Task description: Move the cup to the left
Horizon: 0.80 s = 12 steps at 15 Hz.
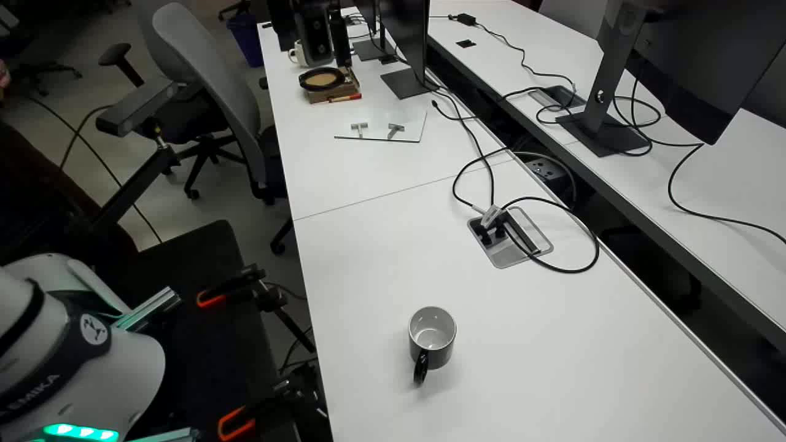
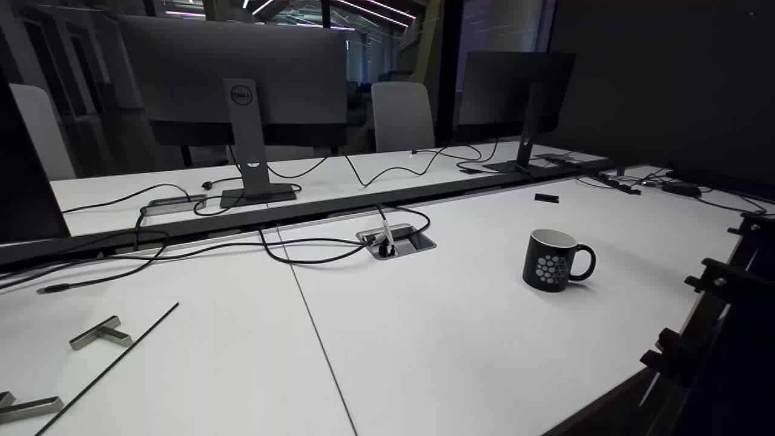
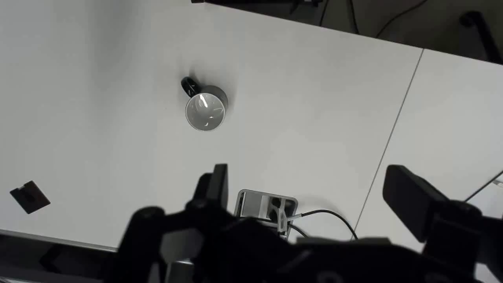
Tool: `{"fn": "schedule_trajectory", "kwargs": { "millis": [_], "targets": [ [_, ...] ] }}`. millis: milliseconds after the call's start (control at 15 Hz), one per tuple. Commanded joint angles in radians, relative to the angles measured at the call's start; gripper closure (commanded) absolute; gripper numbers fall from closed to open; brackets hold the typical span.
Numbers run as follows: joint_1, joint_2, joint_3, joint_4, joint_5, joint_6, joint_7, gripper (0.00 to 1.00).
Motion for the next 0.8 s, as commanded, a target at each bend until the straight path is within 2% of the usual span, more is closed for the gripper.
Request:
{"fn": "schedule_trajectory", "kwargs": {
  "millis": [0,733],
  "targets": [
    [-0.008,0.0,0.007,0.002,0.004,-0.002,-0.003,0.0],
    [-0.003,0.003,0.005,0.002,-0.008,-0.004,-0.029,0.0]
  ]
}}
